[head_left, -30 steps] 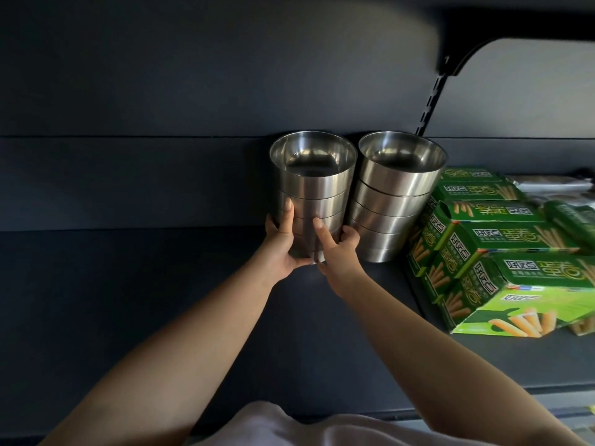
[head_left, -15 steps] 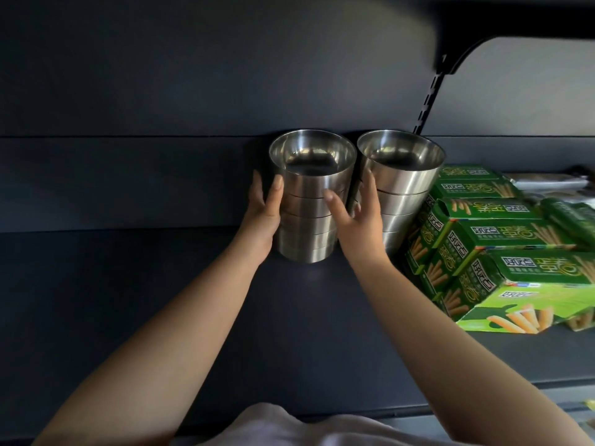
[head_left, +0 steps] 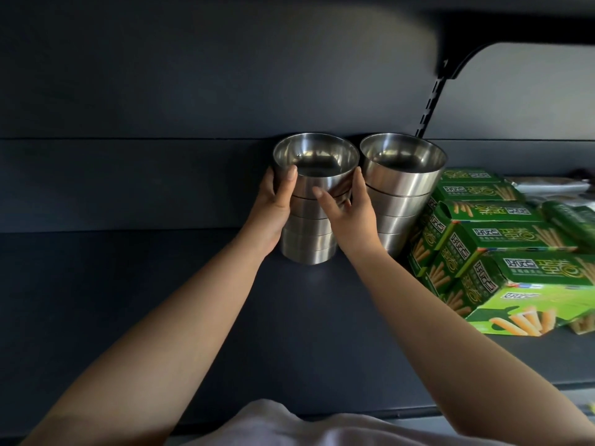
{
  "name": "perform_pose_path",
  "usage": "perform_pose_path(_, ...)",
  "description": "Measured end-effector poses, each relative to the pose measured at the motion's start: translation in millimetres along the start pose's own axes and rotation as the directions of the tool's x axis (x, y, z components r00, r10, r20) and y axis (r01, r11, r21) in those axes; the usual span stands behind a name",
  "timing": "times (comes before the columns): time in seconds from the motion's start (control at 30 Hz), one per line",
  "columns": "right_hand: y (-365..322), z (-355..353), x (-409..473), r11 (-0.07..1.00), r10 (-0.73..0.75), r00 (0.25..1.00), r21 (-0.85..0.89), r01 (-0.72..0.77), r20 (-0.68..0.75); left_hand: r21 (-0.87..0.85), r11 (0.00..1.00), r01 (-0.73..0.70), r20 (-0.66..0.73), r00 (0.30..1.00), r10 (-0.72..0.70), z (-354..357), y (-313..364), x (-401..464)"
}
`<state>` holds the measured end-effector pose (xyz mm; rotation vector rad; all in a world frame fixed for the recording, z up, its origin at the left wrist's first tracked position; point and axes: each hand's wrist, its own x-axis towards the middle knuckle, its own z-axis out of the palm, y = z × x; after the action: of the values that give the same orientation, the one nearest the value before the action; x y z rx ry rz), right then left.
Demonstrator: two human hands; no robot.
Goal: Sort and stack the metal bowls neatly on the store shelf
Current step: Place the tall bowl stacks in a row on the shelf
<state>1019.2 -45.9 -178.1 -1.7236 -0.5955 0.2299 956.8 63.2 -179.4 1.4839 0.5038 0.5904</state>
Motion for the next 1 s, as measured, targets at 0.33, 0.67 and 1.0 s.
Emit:
perform_pose_path(0.33, -9.8, -11.7, -8.4, 0.996, 0.037, 0.999, -0.084, -0.037, 0.005, 0.023, 0.999, 0.044, -0.042, 0.998, -0.043, -2.0, 8.3, -2.6)
perform_pose_path(0.67, -4.5, -33.0, -69.2, 0.809, -0.089, 0.994, -0.579, 0.105, 0.057, 0.438, 0.892, -0.11, -0.104, 0.98, 0.171, -53.5, -6.4, -67.4)
perform_pose_path(1.0, -15.8, -30.4, -157.0, 0.763, -0.098, 0.994, -0.637, 0.112, 0.058, 0.735, 0.626, -0.261, 0.104, 0.955, 0.277, -80.5, 0.7, -156.2)
